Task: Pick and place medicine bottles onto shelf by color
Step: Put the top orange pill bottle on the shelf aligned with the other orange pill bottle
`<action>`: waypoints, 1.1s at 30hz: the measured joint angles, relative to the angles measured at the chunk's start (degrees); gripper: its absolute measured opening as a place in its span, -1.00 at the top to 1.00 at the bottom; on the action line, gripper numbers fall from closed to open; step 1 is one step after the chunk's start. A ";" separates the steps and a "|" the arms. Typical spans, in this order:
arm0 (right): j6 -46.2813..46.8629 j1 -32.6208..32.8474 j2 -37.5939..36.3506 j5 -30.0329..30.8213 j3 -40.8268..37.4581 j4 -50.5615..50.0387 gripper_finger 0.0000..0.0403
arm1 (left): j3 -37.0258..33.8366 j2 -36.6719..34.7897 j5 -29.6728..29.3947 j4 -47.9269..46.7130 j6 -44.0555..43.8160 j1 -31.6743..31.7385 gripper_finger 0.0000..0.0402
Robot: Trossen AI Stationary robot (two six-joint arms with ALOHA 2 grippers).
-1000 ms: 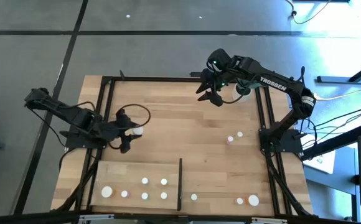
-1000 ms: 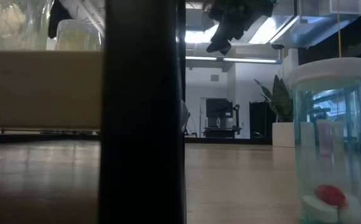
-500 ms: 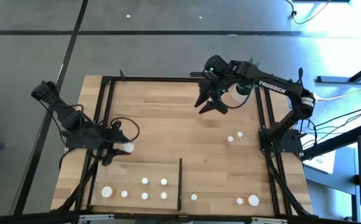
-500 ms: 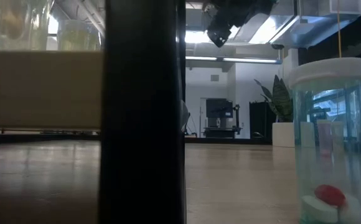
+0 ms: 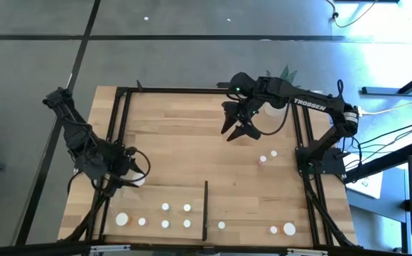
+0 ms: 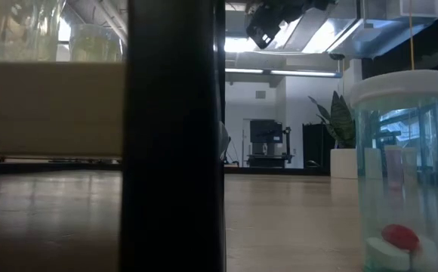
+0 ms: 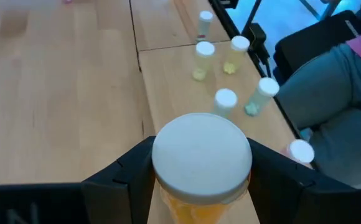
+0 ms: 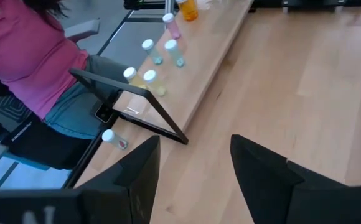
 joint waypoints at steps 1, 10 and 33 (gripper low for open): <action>0.02 0.23 0.00 0.00 -0.01 0.03 0.02 | -0.94 -0.65 -0.35 0.48 -0.08 -0.21 0.01; 0.04 0.51 0.00 -0.86 0.00 1.86 0.02 | -11.80 -8.51 3.57 12.77 -2.82 -0.54 0.01; -2.67 1.62 0.00 -1.71 -0.01 2.01 0.02 | -19.26 -10.75 13.96 19.77 1.74 -0.52 0.01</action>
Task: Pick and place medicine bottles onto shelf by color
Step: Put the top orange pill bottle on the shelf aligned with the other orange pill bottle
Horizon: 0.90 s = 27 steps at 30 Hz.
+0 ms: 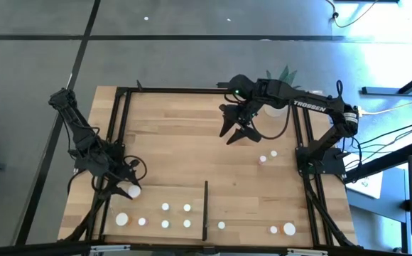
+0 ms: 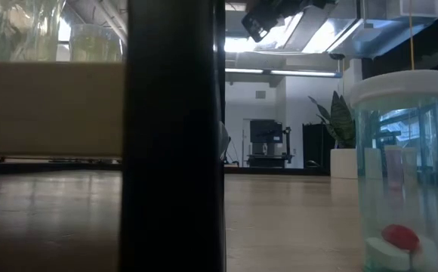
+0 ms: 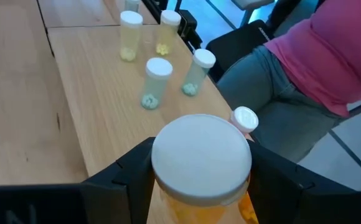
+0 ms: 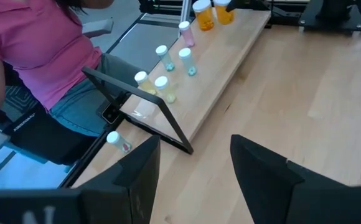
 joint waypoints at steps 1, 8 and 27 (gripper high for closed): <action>0.00 0.02 0.00 0.00 0.01 0.01 0.02 | 0.00 0.00 -0.02 0.02 0.00 0.00 0.01; -0.02 0.00 0.00 4.32 0.01 0.13 0.02 | 0.00 0.00 -0.04 -0.02 0.00 0.02 0.01; -0.02 0.00 0.00 15.54 0.01 0.17 0.02 | -0.03 0.00 2.20 0.46 4.15 -0.06 0.01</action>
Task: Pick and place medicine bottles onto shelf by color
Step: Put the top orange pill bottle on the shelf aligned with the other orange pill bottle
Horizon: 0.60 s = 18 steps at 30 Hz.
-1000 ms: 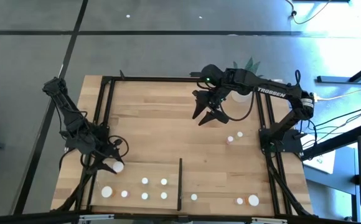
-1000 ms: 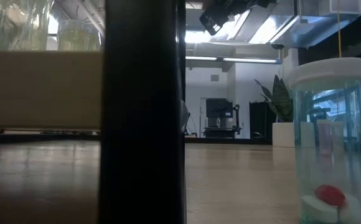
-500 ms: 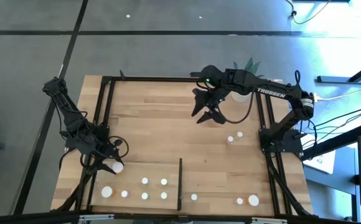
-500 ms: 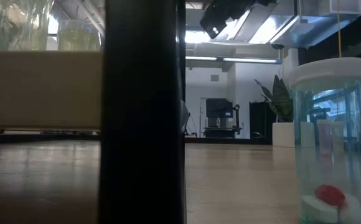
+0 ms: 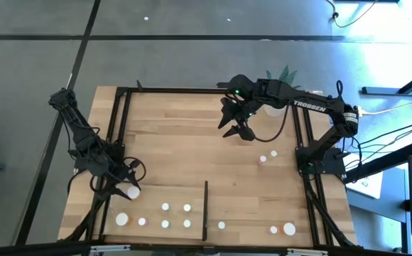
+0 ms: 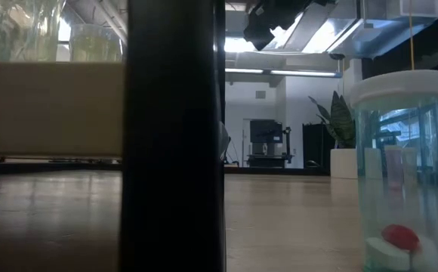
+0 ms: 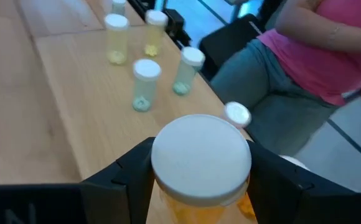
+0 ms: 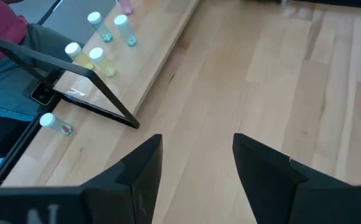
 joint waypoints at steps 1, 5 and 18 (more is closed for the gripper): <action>0.00 0.00 0.00 0.00 -0.02 0.00 0.02 | -0.20 0.00 0.56 0.01 -0.18 -0.13 0.01; 0.00 0.00 0.00 -0.02 -0.01 0.00 0.02 | -1.17 0.00 -0.79 0.11 -1.03 -1.05 0.01; 0.02 0.00 0.00 -0.04 -0.02 0.00 0.02 | -2.59 -0.07 -3.23 8.58 11.55 -4.01 0.01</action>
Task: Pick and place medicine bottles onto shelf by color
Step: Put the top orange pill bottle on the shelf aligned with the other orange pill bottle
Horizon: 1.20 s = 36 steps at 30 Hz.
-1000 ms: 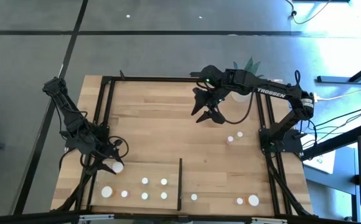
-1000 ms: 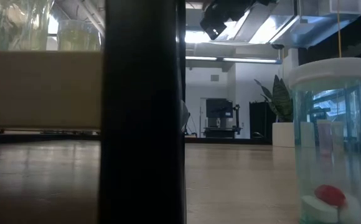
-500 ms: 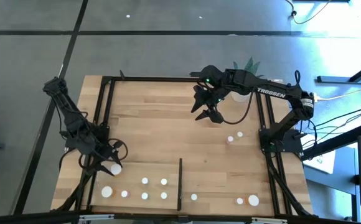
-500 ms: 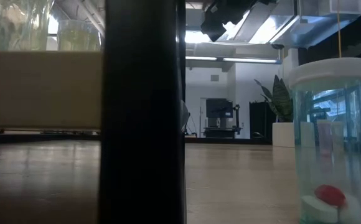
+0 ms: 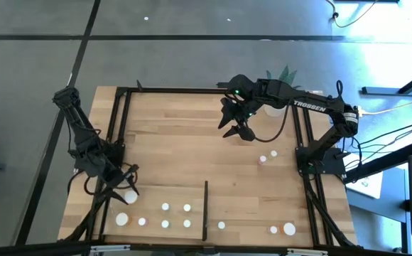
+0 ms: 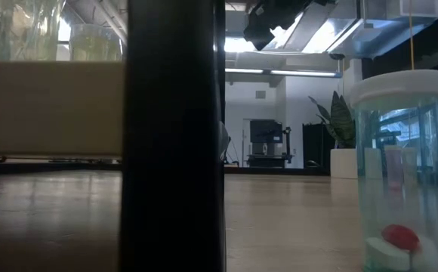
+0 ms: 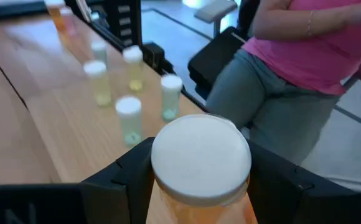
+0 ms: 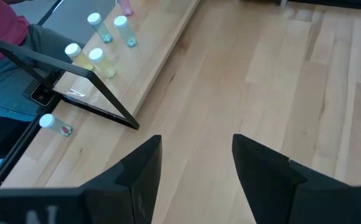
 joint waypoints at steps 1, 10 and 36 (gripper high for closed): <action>0.00 0.00 0.00 0.00 0.00 -0.02 0.02 | 0.00 0.09 -0.17 0.57 0.72 0.37 0.01; 0.00 0.00 0.00 0.00 0.01 -0.01 0.02 | -0.02 0.79 2.54 -1.23 -3.47 3.52 0.01; 0.01 -0.02 0.00 0.00 0.00 -0.01 0.02 | -0.02 13.59 -12.20 3.06 -10.03 8.47 0.01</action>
